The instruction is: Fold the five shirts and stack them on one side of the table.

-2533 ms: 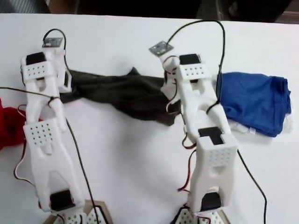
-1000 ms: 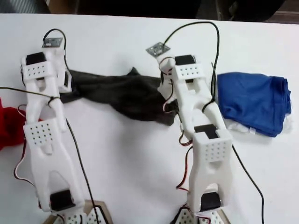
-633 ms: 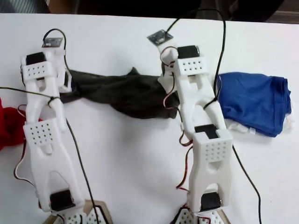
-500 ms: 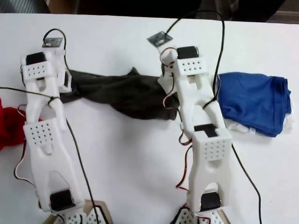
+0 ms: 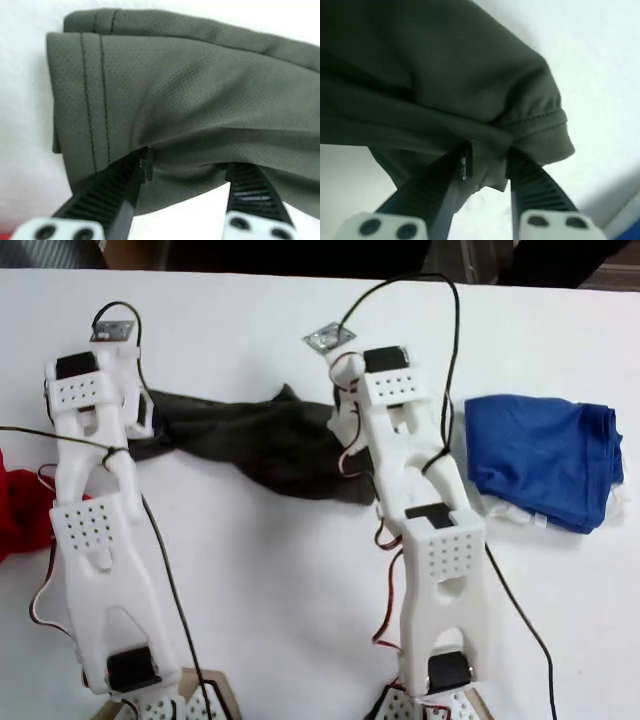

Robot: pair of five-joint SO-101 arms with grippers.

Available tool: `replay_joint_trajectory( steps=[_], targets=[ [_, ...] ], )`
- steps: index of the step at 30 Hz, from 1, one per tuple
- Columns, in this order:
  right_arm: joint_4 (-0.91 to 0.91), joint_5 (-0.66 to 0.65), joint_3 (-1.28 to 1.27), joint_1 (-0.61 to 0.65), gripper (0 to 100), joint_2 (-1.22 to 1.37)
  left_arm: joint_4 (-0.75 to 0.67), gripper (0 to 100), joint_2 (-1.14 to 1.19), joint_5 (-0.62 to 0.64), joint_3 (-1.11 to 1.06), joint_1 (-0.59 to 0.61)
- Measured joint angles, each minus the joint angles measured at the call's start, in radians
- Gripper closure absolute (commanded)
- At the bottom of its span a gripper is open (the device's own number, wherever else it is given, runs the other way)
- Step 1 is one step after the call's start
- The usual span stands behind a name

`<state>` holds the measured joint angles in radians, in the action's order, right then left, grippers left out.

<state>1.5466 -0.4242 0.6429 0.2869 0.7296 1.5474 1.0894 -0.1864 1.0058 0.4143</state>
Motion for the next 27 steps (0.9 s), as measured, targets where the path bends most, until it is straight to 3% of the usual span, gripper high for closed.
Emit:
replay_joint_trajectory(
  steps=[9,17,27],
  targets=[
    [0.000,0.000,0.000,0.035,98.1,0.000,0.000,74,0.000,0.000,0.000,0.000],
    [0.040,0.000,0.051,0.035,97.8,-0.017,0.000,74,0.000,0.000,0.000,0.000],
    [0.152,0.000,0.123,0.037,97.8,-0.296,0.000,74,0.000,0.000,0.000,0.000]
  ],
)
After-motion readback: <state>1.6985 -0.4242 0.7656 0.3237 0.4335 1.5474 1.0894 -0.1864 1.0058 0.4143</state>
